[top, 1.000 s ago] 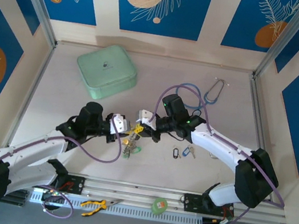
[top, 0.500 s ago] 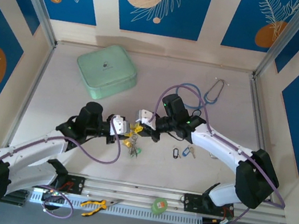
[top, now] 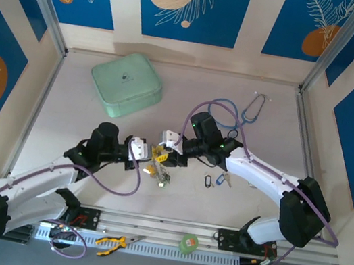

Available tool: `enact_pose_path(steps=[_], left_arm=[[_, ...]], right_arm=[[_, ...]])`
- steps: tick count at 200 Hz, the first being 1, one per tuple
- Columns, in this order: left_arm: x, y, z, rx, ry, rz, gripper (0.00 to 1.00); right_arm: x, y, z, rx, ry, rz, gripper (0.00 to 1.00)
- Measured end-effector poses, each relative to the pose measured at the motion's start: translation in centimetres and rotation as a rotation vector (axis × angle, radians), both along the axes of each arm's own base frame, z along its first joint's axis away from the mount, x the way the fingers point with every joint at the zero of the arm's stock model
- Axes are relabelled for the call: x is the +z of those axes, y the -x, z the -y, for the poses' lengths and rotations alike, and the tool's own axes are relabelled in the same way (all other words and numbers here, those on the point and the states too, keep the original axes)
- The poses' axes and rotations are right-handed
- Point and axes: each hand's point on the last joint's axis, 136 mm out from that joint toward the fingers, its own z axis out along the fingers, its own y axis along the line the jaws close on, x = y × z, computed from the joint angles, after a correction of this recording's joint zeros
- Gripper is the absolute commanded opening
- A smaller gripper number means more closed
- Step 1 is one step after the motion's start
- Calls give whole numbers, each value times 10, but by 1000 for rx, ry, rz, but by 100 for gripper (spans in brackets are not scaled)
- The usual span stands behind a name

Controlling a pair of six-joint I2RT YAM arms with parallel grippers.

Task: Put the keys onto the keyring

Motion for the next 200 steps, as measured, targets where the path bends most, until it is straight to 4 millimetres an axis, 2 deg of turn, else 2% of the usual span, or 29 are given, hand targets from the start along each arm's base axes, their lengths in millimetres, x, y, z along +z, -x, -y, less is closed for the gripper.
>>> enact_pose_path(steps=[36, 67, 109, 200], left_arm=[[2, -4, -7, 38, -35, 43, 0], [-3, -5, -12, 53, -100, 17, 0], [0, -4, -15, 67, -134, -29, 0], [-10, 2, -17, 69, -171, -135, 0]], right_arm=[[3, -14, 21, -90, 71, 102, 34], [-1, -17, 27, -122, 121, 145, 31], [-1, -12, 19, -105, 127, 183, 32], [-10, -8, 3, -50, 111, 167, 30]])
